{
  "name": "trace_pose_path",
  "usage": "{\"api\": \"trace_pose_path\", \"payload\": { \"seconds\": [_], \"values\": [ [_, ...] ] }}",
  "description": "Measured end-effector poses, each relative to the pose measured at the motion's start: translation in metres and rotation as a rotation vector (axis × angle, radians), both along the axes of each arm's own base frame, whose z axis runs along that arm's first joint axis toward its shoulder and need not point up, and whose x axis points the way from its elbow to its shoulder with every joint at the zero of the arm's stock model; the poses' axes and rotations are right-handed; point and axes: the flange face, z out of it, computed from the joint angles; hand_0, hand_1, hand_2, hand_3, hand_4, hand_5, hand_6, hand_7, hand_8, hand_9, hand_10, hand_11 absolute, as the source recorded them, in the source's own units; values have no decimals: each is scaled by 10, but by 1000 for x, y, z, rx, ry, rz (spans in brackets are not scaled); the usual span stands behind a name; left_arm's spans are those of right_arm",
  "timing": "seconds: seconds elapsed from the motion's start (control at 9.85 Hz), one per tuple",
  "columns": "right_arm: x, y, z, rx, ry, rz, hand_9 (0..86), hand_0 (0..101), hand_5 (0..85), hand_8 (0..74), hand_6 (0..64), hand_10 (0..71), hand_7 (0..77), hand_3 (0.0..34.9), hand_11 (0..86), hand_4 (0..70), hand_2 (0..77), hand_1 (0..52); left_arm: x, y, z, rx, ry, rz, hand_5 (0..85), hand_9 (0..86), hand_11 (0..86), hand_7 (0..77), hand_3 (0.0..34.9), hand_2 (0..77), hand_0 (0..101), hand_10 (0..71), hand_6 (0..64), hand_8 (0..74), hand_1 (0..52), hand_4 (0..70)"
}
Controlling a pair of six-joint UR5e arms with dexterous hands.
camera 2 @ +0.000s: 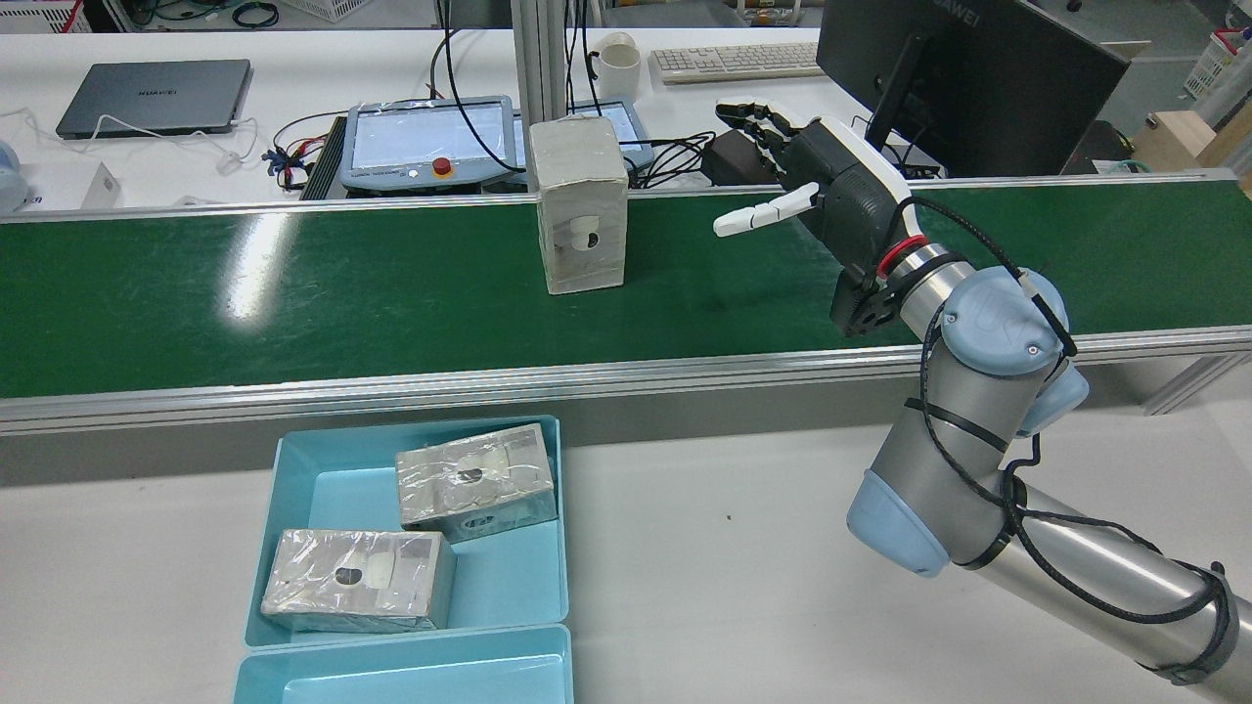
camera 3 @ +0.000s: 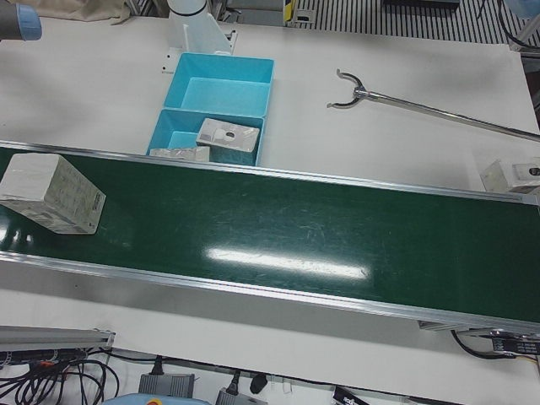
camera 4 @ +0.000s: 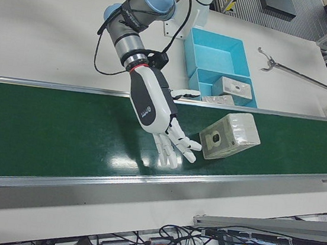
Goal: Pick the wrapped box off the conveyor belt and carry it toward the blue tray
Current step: 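Lower the open right hand to the belt ahead of the approaching wrapped box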
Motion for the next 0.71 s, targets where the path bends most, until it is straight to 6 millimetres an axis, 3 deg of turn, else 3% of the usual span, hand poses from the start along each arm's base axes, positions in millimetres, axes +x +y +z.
{"api": "trace_pose_path", "payload": {
  "seconds": [0.71],
  "values": [
    [-19,-17,22,1,24,13,16,486,262,11,38,0,49,77,16,22,87,147,0,0,0,0,0,0,11,0,5,5,0,5,0,5,0,5,0,0]
  ]
}}
